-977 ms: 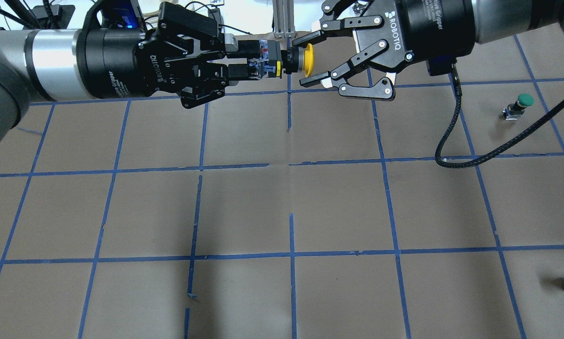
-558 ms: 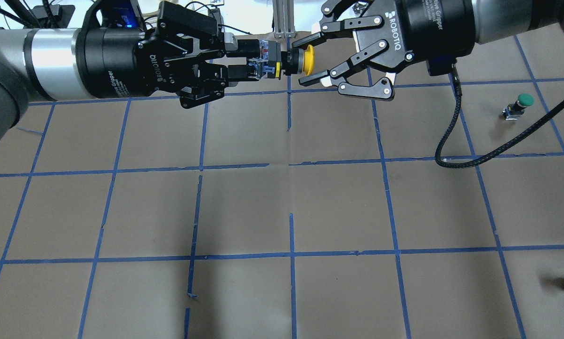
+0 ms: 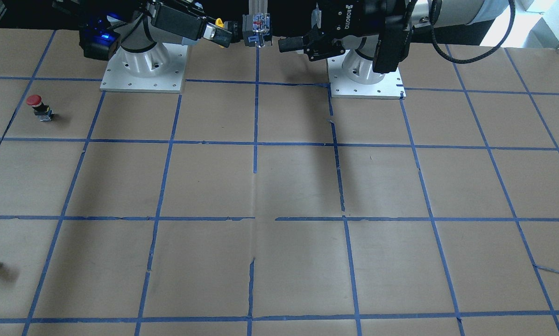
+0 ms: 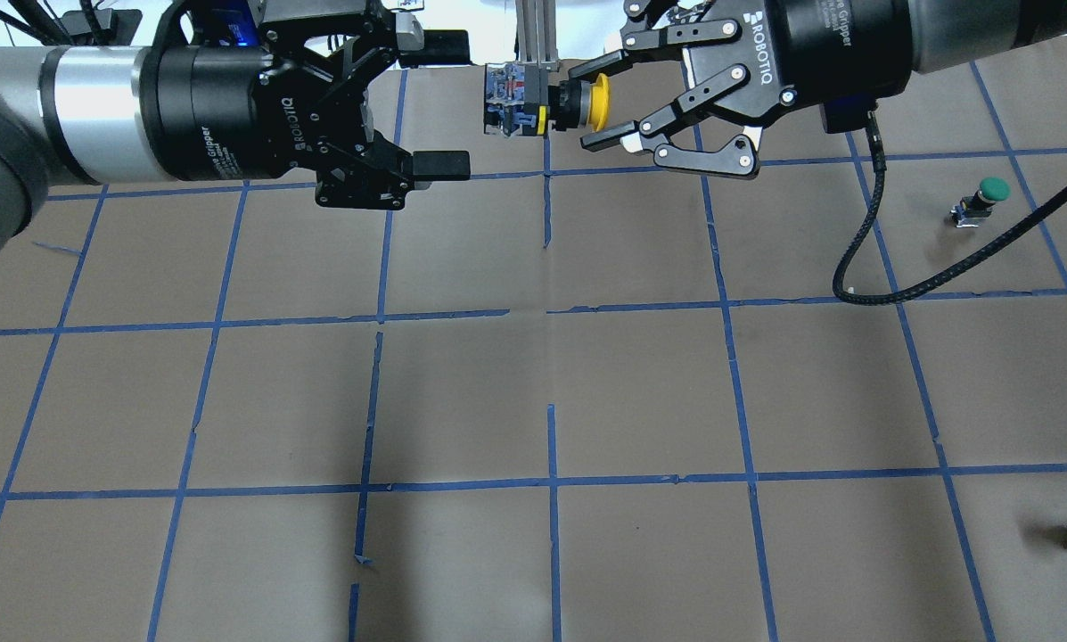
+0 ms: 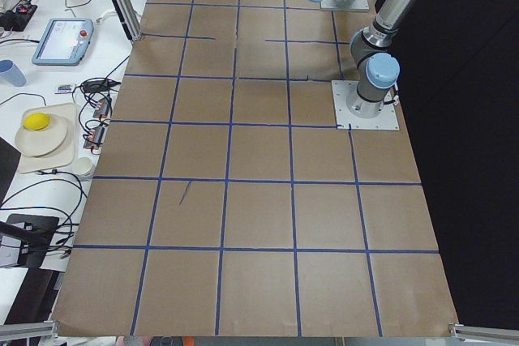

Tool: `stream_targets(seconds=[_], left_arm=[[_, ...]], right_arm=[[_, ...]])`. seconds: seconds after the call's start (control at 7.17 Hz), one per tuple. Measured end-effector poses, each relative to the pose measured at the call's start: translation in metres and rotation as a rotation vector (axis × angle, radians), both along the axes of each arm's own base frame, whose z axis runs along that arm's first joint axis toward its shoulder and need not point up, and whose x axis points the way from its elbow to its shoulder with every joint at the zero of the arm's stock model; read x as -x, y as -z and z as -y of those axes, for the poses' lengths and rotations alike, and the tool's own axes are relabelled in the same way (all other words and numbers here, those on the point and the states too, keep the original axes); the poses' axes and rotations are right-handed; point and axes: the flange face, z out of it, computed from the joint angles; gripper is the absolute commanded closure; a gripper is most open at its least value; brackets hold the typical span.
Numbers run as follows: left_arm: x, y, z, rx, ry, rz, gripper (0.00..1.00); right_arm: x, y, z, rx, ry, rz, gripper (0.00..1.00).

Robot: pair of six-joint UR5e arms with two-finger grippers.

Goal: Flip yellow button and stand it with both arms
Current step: 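Open the left gripper and pull it back while the right gripper carries the button away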

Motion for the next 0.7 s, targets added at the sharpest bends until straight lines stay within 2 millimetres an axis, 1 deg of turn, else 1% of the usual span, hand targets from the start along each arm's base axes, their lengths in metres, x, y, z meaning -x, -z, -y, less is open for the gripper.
stream_targets(seconds=[0.14, 0.28, 0.42, 0.56, 0.7], left_arm=[[-0.002, 0.005, 0.002, 0.004, 0.019, 0.067, 0.01], [-0.004, 0.012, 0.003, 0.001, 0.04, 0.148, 0.01], [-0.007, 0.019, 0.002, -0.008, 0.063, 0.236, 0.01], [-0.011, 0.027, 0.001, -0.014, 0.088, 0.331, 0.01], [-0.017, 0.032, 0.002, -0.018, 0.109, 0.435, 0.01]], right_arm=[[0.022, 0.006, 0.008, 0.033, 0.019, -0.052, 0.82], [0.052, 0.012, 0.014, 0.079, 0.033, -0.123, 0.87], [0.08, 0.023, 0.017, 0.146, 0.005, -0.227, 0.88], [0.102, 0.039, 0.015, 0.218, -0.087, -0.362, 0.89], [0.117, 0.057, 0.011, 0.279, -0.211, -0.484, 0.9]])
